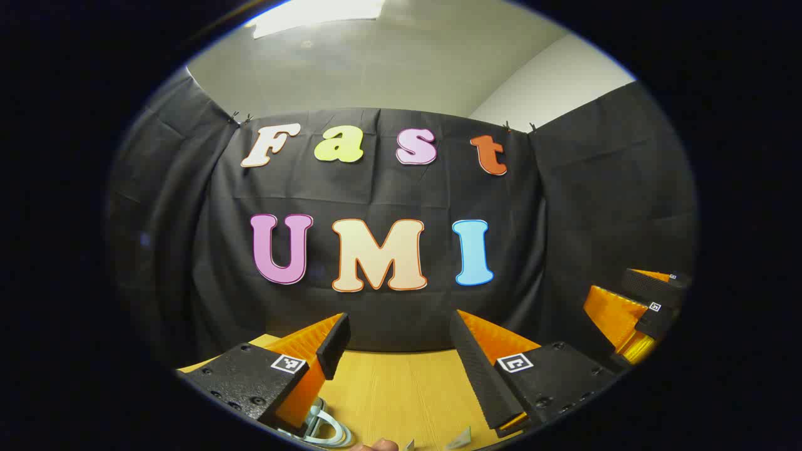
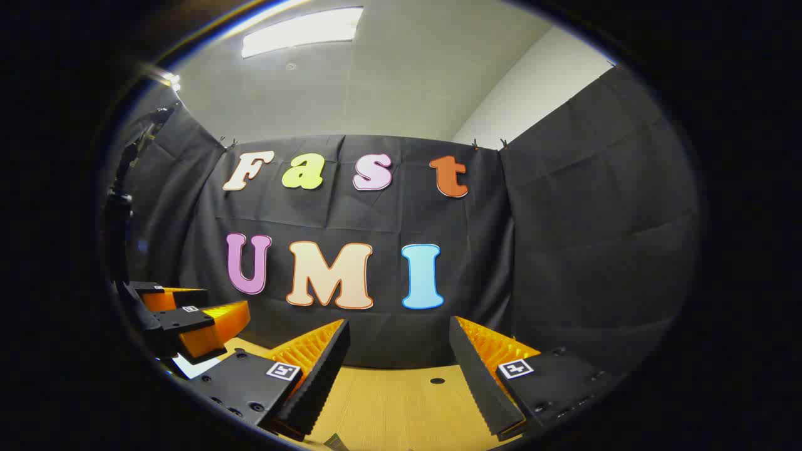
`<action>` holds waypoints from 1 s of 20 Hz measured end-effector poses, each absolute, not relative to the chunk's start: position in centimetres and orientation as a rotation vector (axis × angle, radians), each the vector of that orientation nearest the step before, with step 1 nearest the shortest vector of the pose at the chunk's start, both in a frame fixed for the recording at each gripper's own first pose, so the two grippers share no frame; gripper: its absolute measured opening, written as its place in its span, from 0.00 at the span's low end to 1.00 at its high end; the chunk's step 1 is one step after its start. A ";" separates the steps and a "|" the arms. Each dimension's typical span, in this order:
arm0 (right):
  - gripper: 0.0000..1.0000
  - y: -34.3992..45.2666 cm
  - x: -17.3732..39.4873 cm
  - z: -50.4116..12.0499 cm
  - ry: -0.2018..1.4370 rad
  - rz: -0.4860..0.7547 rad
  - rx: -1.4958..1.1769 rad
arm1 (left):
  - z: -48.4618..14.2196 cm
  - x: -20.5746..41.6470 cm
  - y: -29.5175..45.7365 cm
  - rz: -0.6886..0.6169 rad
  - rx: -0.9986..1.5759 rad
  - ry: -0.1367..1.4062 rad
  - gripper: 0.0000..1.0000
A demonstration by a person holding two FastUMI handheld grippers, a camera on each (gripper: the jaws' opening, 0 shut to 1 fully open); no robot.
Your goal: First open the suitcase, pack the skin care products into it, and then close the suitcase.
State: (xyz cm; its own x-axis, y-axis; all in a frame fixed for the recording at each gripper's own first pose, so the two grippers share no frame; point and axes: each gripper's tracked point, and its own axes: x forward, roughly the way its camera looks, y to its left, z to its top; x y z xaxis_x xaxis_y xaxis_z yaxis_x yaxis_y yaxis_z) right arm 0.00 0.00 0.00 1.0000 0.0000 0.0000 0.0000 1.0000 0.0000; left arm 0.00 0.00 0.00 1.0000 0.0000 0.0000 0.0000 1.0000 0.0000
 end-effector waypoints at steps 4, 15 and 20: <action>1.00 0.0 0.0 -0.1 0.000 0.001 0.009 | -0.1 0.2 -0.1 0.007 0.013 0.003 0.95; 0.98 2.0 1.2 -0.9 -0.001 0.118 0.056 | -5.2 0.5 4.6 0.179 0.070 0.113 0.95; 0.99 1.9 0.6 -1.9 0.053 0.084 0.053 | -14.9 -0.8 7.9 0.189 0.059 0.348 0.95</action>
